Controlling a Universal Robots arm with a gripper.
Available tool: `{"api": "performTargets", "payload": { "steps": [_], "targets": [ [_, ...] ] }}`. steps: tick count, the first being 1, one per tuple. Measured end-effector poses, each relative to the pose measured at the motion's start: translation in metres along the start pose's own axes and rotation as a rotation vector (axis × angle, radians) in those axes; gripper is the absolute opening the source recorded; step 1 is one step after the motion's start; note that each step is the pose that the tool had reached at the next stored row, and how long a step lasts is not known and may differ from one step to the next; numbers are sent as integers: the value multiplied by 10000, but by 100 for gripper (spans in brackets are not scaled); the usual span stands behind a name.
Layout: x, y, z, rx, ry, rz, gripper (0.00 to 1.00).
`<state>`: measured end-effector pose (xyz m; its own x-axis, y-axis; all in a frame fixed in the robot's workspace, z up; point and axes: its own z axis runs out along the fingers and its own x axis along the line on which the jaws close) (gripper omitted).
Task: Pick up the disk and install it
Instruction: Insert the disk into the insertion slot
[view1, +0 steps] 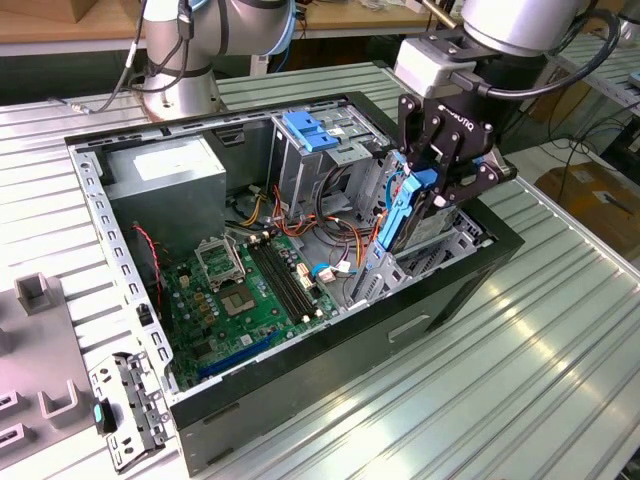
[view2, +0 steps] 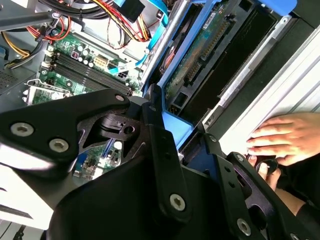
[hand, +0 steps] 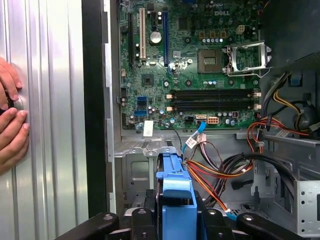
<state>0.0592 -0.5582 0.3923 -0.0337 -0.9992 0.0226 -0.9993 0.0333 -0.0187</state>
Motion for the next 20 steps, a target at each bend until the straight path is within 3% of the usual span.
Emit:
{"api": "performTargets", "payload": {
  "steps": [7,8,9,10,12,14,15,19,20],
  "targets": [
    [0,0,4,0,1,1,38],
    [0,0,8,0,1,0,44],
    [0,0,23,1,-5,0,44],
    [0,1,44,0,0,0,50],
    [-2,2,103,0,-1,0,50],
    [-4,3,180,0,0,0,36],
    [-4,4,200,1,0,0,36],
    [-7,5,299,0,0,-1,12],
    [-7,6,315,0,0,0,11]
  ]
}}
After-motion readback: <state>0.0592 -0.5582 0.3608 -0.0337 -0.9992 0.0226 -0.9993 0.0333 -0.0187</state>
